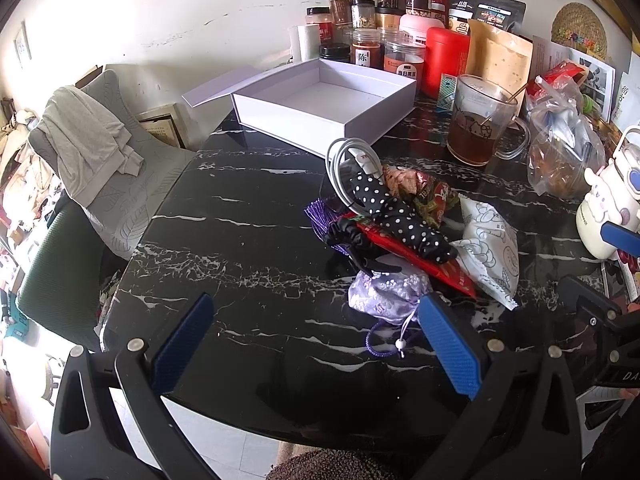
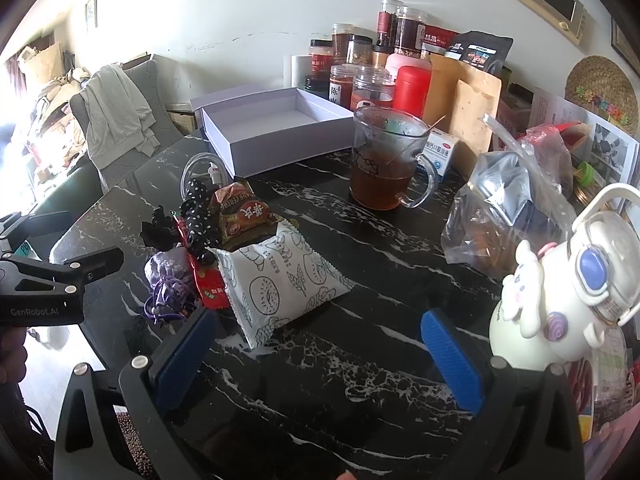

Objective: Organize objects
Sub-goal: 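Move both tools toward the lilac sachet and white printed packet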

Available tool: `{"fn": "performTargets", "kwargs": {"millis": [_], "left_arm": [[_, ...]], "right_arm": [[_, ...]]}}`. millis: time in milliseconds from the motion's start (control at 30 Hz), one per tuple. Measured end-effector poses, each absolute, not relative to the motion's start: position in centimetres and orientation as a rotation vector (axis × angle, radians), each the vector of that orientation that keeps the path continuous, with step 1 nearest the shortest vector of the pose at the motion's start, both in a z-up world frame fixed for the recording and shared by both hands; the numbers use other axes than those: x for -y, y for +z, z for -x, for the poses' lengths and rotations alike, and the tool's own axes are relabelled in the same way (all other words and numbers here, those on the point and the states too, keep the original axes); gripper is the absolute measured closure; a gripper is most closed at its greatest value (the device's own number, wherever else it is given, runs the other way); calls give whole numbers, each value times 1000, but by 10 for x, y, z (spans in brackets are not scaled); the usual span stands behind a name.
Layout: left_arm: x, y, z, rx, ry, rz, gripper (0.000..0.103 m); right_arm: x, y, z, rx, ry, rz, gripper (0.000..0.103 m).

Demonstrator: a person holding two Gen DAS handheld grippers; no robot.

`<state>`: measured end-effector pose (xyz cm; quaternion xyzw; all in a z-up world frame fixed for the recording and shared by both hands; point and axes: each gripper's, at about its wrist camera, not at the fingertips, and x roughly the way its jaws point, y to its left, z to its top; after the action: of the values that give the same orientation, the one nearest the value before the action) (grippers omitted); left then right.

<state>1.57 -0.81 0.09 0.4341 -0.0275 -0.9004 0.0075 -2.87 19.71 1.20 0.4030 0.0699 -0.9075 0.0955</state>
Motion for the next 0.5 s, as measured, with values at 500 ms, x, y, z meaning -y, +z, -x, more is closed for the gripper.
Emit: {"fn": "performTargets", "kwargs": {"millis": [500], "left_arm": [[8, 3, -32, 73, -2827, -1350, 1]], "right_arm": [[-195, 16, 16, -207, -2693, -1168, 1]]}}
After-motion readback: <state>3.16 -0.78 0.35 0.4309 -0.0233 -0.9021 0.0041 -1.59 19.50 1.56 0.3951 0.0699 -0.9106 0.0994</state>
